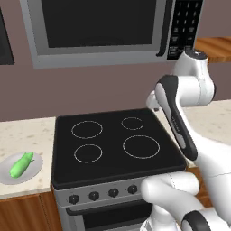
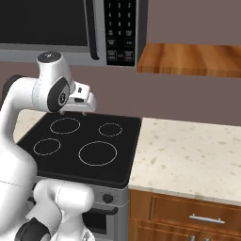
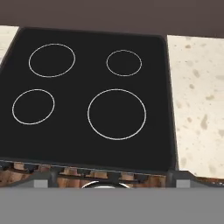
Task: Pick the corn from the counter and place it in the microwave. Then turn on the microwave.
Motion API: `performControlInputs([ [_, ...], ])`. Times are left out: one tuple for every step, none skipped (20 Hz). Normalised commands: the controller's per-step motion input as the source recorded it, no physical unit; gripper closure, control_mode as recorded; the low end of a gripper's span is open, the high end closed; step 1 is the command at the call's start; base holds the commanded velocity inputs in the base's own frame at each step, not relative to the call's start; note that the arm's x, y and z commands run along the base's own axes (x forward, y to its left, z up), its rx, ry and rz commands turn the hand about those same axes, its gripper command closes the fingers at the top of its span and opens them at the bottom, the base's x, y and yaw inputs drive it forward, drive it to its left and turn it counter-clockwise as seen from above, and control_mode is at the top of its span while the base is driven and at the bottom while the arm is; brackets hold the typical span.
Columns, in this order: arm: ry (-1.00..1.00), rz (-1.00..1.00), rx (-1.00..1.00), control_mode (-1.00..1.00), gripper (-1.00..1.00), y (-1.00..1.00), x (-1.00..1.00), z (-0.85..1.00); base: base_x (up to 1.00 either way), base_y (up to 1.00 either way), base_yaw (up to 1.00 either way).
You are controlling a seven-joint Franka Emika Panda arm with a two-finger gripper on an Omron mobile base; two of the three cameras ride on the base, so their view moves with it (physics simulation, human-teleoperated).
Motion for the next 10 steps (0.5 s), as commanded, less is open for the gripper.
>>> performControlInputs([
  [-0.14, 0.0, 0.0, -1.0, -1.0, 0.0, -0.31, 0.18, 0.0, 0.0, 0.0],
  [-0.15, 0.0, 0.0, -1.0, -1.0, 0.0, -0.28, 0.22, 0.0, 0.0, 0.0],
  [-0.14, 0.0, -0.01, -1.0, -1.0, 0.0, -0.23, 0.25, 0.0, 0.0, 0.0],
  [-0.13, 0.0, -0.02, -1.0, -1.0, 0.0, -0.14, 0.3, 0.0, 0.0, 0.0],
  [-0.15, 0.0, -0.02, -1.0, -1.0, -0.01, -0.15, 0.34, 0.0, 0.0, 0.0],
  [-0.14, 0.0, -0.02, -1.0, -1.0, -0.03, -0.12, 0.34, 0.0, 0.0, 0.0],
  [-0.14, 0.0, -0.02, -1.0, -1.0, -0.03, -0.08, 0.35, 0.0, 0.0, 0.0],
  [-0.12, 0.0, -0.02, -1.0, -1.0, 0.0, -0.02, 0.34, 0.0, 0.0, 0.0],
  [-0.12, -0.01, -0.02, -1.0, -1.0, 0.0, 0.0, 0.33, 0.0, 0.0, 0.0],
  [-0.11, -0.01, -0.02, -1.0, -1.0, 0.0, 0.0, 0.31, 0.0, 0.0, 0.0],
])
